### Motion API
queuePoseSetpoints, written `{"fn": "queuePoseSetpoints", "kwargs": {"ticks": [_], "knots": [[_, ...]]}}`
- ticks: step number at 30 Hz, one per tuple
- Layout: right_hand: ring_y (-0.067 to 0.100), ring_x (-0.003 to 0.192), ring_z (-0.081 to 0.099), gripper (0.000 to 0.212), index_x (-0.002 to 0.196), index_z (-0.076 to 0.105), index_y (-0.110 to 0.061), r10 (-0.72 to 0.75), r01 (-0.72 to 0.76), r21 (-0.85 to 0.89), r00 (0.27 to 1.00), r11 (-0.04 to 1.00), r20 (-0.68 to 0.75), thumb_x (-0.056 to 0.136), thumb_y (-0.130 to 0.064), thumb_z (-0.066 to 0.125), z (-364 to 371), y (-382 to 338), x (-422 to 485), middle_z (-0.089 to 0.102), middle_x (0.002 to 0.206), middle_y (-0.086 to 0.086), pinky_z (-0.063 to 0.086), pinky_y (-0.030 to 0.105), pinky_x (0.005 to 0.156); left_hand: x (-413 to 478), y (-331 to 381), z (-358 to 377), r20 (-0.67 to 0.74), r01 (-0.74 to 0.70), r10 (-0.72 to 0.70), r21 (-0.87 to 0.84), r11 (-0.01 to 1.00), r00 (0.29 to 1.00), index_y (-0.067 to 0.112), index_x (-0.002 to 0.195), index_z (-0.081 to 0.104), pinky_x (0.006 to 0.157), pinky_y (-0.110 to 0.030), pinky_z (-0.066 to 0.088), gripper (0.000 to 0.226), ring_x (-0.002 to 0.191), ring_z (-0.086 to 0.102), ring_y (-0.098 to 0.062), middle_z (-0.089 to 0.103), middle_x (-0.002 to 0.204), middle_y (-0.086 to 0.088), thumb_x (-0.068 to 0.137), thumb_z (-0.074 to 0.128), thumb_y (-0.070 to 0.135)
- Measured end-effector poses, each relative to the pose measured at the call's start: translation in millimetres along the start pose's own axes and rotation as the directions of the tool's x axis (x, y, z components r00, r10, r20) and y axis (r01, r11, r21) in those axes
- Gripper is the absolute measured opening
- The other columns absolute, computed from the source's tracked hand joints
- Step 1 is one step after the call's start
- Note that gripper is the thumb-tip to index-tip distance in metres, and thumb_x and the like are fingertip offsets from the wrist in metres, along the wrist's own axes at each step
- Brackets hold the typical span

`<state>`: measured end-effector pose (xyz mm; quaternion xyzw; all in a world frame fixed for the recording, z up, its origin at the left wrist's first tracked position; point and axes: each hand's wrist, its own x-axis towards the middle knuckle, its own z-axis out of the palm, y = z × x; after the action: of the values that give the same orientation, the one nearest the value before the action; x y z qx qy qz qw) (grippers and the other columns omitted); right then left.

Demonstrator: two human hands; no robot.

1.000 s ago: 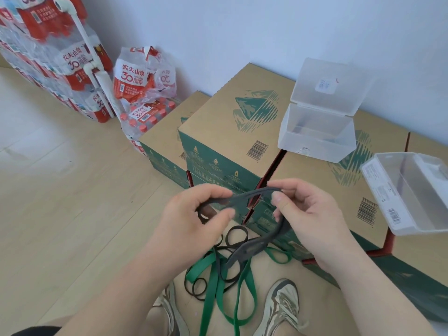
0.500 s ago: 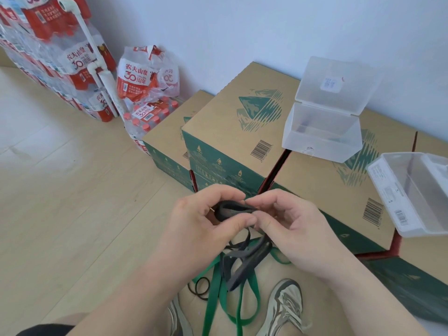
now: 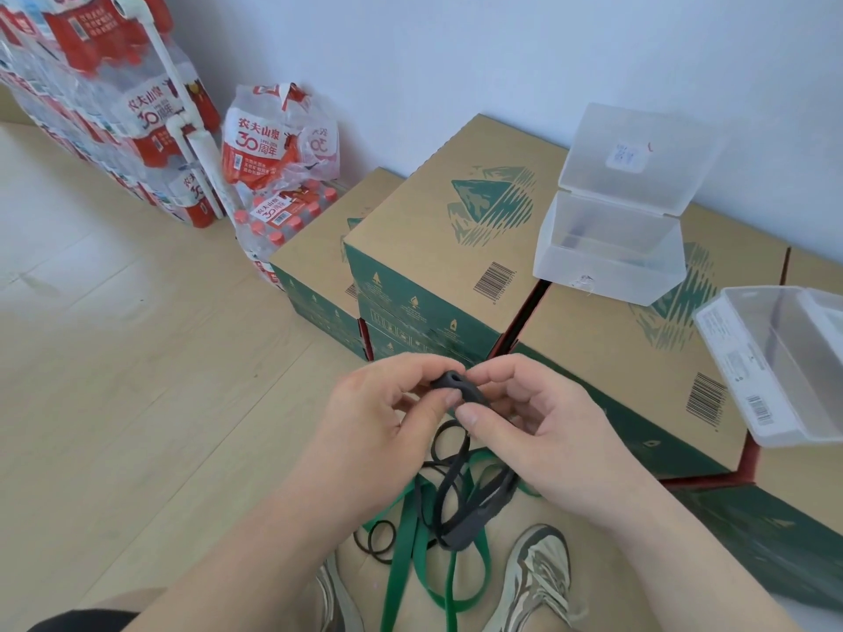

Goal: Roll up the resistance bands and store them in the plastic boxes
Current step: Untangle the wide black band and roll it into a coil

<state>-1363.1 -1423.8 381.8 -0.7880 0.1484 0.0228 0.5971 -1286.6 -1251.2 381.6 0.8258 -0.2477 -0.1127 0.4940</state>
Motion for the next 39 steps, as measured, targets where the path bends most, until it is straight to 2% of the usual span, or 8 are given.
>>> {"fn": "queuePoseSetpoints", "kwargs": {"ticks": [6, 8, 11, 16, 24, 29, 33, 39], "knots": [[0.035, 0.078, 0.065, 0.016, 0.088, 0.072, -0.035, 0.0, 0.005, 0.052, 0.996, 0.999, -0.093, 0.093, -0.02, 0.074, 3, 0, 4, 0.074, 0.082, 0.007, 0.056, 0.051, 0.076, 4, -8, 6, -0.016, -0.054, 0.054, 0.003, 0.999, 0.998, 0.037, 0.115, 0.076, 0.074, -0.012, 0.052, 0.031, 0.091, 0.069, -0.002, 0.072, 0.098, 0.02, 0.095, 0.072, 0.013], [0.03, 0.074, 0.064, 0.017, 0.087, 0.07, -0.036, 0.01, -0.007, 0.027, 0.994, 1.0, -0.113, 0.095, -0.021, 0.072, 4, 0, 6, 0.075, 0.082, 0.005, 0.056, 0.044, 0.074, 5, -11, 6, 0.034, -0.045, 0.045, 0.007, 0.999, 0.998, 0.035, 0.123, 0.073, 0.079, -0.015, 0.054, 0.033, 0.098, 0.067, -0.004, 0.069, 0.104, 0.02, 0.097, 0.068, 0.015], [0.01, 0.064, 0.061, 0.014, 0.088, 0.068, -0.035, 0.007, -0.01, -0.022, 0.99, 1.0, -0.141, 0.096, -0.023, 0.07, 2, 4, 7, 0.075, 0.081, -0.005, 0.053, 0.026, 0.066, 5, -12, 8, 0.107, -0.057, 0.052, 0.043, 0.997, 0.993, 0.031, 0.132, 0.068, 0.084, -0.015, 0.052, 0.034, 0.104, 0.064, -0.004, 0.065, 0.11, 0.02, 0.102, 0.061, 0.016], [0.0, 0.063, 0.06, 0.01, 0.088, 0.07, -0.029, 0.011, -0.022, -0.072, 0.99, 0.997, -0.14, 0.096, -0.024, 0.07, 9, 5, 6, 0.075, 0.08, -0.007, 0.047, 0.013, 0.06, 5, -15, 9, 0.001, -0.074, 0.074, 0.088, 0.993, 0.997, 0.029, 0.114, 0.076, 0.076, -0.024, 0.054, 0.024, 0.095, 0.066, -0.007, 0.069, 0.097, 0.016, 0.099, 0.065, 0.014], [0.016, 0.07, 0.07, 0.006, 0.095, 0.07, -0.022, 0.086, -0.072, 0.138, 0.992, 0.988, -0.095, 0.099, -0.025, 0.067, 18, -9, 13, 0.079, 0.08, 0.002, 0.061, 0.041, 0.076, 11, -12, 14, -0.213, -0.096, 0.135, 0.186, 0.978, 0.968, 0.02, 0.107, 0.075, 0.077, -0.009, 0.048, 0.017, 0.091, 0.062, 0.001, 0.068, 0.093, 0.015, 0.097, 0.065, 0.011], [0.013, 0.069, 0.071, 0.006, 0.095, 0.071, -0.023, 0.111, -0.091, 0.107, 0.974, 0.99, -0.199, 0.099, -0.025, 0.067, 24, -17, -18, 0.079, 0.08, -0.001, 0.058, 0.033, 0.071, -13, -5, 15, -0.2, -0.178, 0.22, 0.211, 0.961, 0.955, 0.015, 0.111, 0.078, 0.077, -0.014, 0.051, 0.018, 0.087, 0.063, -0.003, 0.07, 0.095, 0.011, 0.097, 0.068, 0.01], [0.014, 0.073, 0.073, 0.006, 0.093, 0.072, -0.025, 0.113, -0.101, 0.062, 0.964, 0.993, -0.239, 0.098, -0.026, 0.068, 31, -36, -58, 0.079, 0.08, -0.003, 0.063, 0.039, 0.078, -48, 11, 9, -0.203, -0.194, 0.22, 0.144, 0.97, 0.954, 0.015, 0.113, 0.078, 0.077, -0.018, 0.054, 0.02, 0.086, 0.066, -0.004, 0.07, 0.095, 0.011, 0.096, 0.07, 0.009], [0.007, 0.066, 0.069, 0.002, 0.095, 0.074, -0.02, 0.046, 0.01, 0.159, 0.937, 0.987, -0.347, 0.094, -0.018, 0.074, 30, -98, -131, 0.079, 0.081, 0.003, 0.056, 0.022, 0.064, -98, 81, -33, -0.195, -0.268, 0.275, 0.061, 0.961, 0.941, 0.017, 0.119, 0.077, 0.075, -0.014, 0.051, 0.024, 0.087, 0.065, -0.005, 0.07, 0.091, 0.01, 0.096, 0.07, 0.013]]}}
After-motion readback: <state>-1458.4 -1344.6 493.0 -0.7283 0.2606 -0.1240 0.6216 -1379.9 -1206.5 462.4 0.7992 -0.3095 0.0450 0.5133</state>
